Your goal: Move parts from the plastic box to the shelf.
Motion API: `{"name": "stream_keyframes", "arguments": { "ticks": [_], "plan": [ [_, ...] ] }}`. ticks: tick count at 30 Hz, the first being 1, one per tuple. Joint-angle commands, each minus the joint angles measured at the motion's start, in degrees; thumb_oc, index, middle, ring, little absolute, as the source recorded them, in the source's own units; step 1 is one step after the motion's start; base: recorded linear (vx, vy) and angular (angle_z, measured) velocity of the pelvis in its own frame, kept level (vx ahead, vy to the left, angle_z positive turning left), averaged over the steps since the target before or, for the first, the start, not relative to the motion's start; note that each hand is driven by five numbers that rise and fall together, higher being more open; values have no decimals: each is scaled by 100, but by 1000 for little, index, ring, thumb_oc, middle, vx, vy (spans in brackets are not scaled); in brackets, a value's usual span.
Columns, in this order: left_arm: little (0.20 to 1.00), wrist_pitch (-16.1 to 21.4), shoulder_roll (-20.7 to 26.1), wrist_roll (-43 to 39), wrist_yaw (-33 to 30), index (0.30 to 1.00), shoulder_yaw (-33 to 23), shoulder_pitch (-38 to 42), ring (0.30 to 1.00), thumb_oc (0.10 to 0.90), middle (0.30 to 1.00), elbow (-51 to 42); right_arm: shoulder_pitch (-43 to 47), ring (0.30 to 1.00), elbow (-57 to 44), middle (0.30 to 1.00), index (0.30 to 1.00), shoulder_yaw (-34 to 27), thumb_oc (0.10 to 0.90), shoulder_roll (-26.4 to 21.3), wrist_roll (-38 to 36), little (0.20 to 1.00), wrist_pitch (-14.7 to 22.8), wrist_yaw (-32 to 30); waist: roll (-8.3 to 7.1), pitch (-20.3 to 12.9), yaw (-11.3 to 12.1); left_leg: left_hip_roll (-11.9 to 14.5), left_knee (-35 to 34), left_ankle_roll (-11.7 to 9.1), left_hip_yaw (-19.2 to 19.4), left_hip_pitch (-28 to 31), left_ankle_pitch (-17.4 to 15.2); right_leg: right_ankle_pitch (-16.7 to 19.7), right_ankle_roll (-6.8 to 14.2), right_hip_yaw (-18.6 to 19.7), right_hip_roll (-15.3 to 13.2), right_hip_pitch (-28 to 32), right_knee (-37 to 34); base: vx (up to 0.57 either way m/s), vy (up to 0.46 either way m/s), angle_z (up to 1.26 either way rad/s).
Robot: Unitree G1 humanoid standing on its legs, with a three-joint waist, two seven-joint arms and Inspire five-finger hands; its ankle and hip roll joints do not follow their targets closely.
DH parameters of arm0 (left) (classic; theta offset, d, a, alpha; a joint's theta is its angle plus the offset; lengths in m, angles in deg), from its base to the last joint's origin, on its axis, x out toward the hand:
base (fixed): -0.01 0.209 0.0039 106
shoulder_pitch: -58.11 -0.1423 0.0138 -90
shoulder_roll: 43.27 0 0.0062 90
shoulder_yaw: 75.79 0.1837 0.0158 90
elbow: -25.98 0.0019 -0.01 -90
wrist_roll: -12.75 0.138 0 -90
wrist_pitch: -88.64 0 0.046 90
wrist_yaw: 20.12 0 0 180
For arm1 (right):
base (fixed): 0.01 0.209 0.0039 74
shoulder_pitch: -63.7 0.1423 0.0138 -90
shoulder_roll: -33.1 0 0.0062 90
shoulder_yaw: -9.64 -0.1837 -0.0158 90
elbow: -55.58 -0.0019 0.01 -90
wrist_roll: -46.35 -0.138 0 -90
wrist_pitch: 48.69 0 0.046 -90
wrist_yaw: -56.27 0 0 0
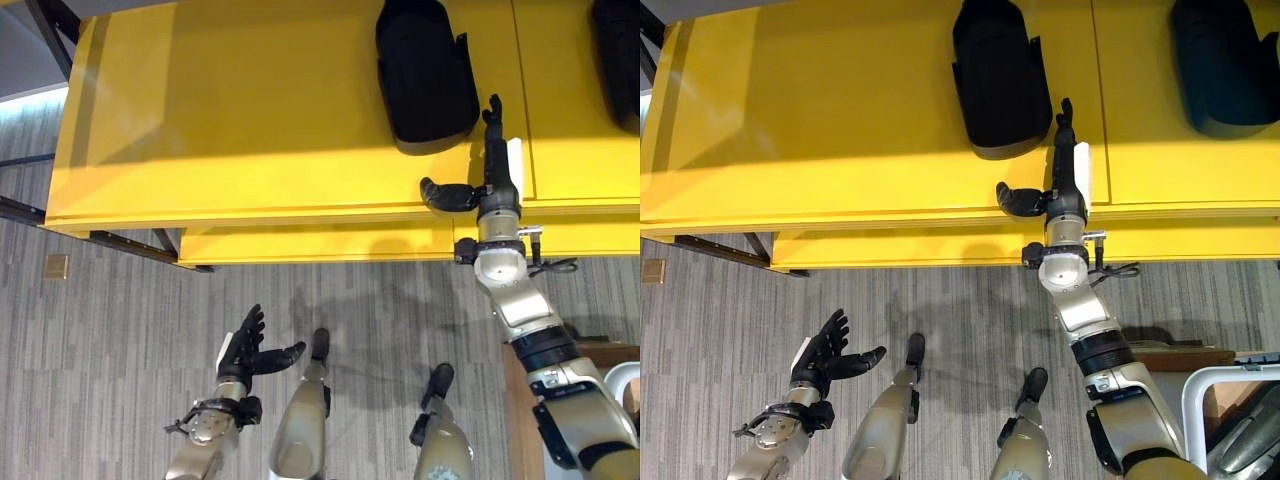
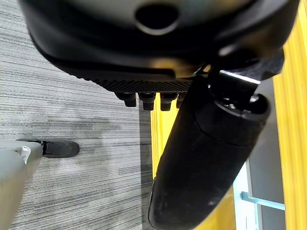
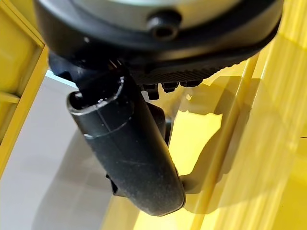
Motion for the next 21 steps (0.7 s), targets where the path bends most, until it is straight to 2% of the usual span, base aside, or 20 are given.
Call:
{"name": "stream_keyframes", "arguments": {
  "ticks": [1, 21],
  "plan": [
    [1000, 418, 357, -53, -14, 1000, 44, -109, 1000, 900, 1000, -409, 214, 1000, -371, 1000, 1000, 80, 900, -54, -26, 1000, 581, -9, -153, -238, 194, -150, -213, 372, -57, 151, -130, -626, -166, -123, 147, -134, 843, 0, 0, 0],
    [1000, 413, 368, -38, -14, 1000, -25, -143, 1000, 900, 1000, -424, 131, 1000, -454, 1000, 1000, 137, 900, 44, 29, 1000, 566, 68, -216, -294, 254, -184, -213, 368, -127, 153, -134, -635, -161, -217, 133, -27, 808, 0, 0, 0]
  ]
}}
